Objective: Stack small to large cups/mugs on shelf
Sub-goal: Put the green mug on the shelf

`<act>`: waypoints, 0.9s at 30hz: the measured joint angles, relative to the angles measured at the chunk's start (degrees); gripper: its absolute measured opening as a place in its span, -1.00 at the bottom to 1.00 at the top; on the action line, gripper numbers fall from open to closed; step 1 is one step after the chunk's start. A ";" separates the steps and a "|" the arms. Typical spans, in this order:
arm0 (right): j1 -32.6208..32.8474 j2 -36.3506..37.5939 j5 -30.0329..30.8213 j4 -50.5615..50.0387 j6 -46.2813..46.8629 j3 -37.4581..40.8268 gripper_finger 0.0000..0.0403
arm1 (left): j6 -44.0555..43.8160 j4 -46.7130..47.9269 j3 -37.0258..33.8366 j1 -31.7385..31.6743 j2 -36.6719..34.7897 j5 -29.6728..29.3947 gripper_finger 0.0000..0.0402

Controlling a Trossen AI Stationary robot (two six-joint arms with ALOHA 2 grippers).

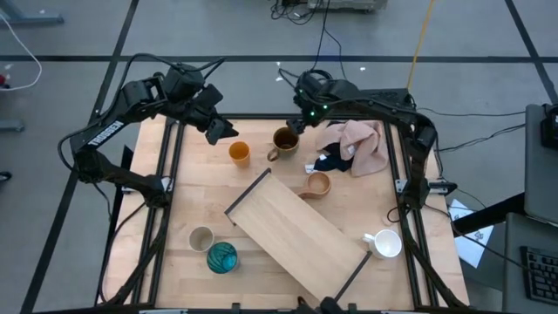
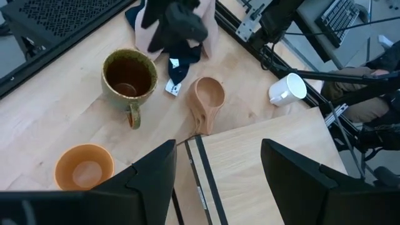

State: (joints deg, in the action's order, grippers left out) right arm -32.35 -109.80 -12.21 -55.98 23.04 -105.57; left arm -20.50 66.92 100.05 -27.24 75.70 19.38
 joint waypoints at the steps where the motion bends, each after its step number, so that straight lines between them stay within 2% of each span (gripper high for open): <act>1: 0.01 -0.36 -0.03 -0.06 0.11 0.01 0.55 | -0.02 0.02 0.00 0.00 0.00 0.01 0.17; 10: -0.29 -2.66 0.46 -0.18 -0.18 0.01 0.55 | 0.08 0.06 0.00 0.00 0.00 0.01 0.17; 22: 0.42 -3.19 4.48 0.43 -0.68 0.04 0.52 | 0.80 0.00 0.00 0.07 0.00 0.00 0.17; 27: 1.09 -3.05 1.41 -0.50 2.72 0.04 0.46 | 0.71 0.00 0.00 0.07 0.00 0.01 0.17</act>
State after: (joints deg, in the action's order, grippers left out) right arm -31.26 -112.85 -10.80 -56.49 25.76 -105.54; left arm -19.79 66.92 100.05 -27.18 75.70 19.40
